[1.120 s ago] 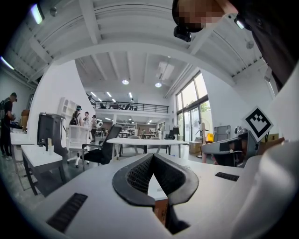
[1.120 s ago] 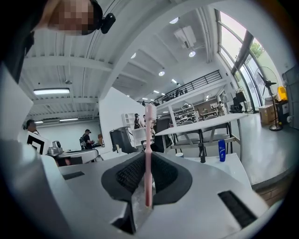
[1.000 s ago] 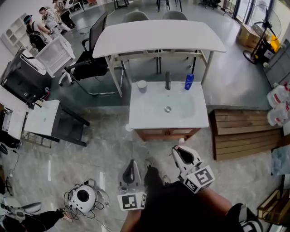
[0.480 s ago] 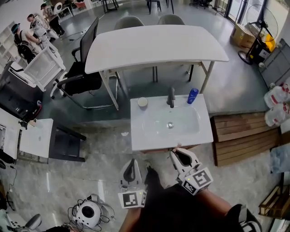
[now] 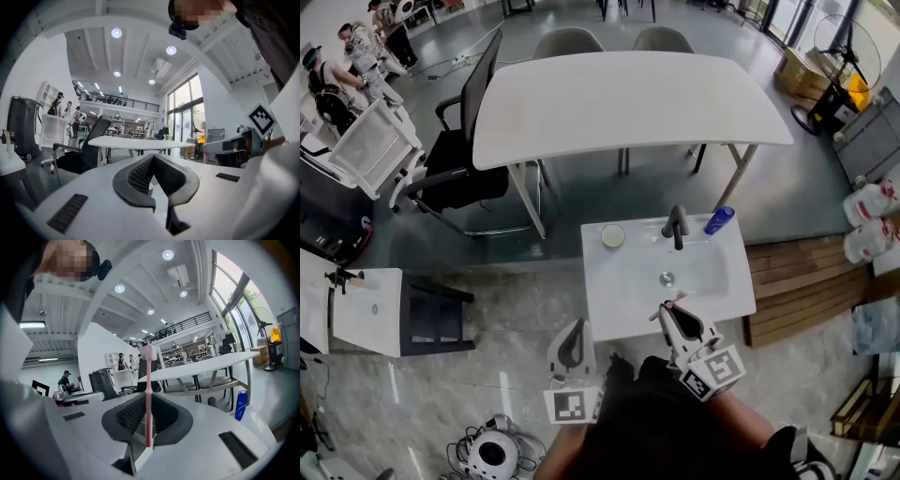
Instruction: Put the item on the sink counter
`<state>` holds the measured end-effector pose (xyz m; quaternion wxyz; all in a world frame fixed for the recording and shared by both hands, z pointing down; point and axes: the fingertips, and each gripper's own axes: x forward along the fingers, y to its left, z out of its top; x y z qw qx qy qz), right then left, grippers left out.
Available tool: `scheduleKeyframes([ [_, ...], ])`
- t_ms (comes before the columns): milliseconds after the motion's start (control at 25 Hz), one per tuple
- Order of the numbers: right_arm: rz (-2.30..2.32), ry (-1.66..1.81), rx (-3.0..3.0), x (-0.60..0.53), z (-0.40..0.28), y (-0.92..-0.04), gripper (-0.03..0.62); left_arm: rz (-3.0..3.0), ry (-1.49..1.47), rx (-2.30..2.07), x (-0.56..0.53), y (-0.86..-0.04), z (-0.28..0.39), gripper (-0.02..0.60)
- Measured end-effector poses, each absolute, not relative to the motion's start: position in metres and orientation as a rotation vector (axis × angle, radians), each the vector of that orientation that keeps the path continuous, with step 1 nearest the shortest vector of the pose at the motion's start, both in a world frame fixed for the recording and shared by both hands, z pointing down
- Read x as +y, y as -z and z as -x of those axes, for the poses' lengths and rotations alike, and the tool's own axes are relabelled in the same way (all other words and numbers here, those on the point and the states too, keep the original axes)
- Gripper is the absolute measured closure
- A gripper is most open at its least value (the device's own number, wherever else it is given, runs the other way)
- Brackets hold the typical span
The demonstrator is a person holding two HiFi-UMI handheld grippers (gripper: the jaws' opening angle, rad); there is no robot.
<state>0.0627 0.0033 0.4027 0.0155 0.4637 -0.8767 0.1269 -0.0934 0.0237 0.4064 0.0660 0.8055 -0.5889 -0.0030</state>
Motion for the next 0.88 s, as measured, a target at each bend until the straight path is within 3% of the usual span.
scheduleKeyframes([
  [880, -1.393, -0.387, -2.725, -0.12, -0.021, -0.41, 0.556, -2.388, 0.055, -1.75, -0.063, -0.401, 0.119, 0.566],
])
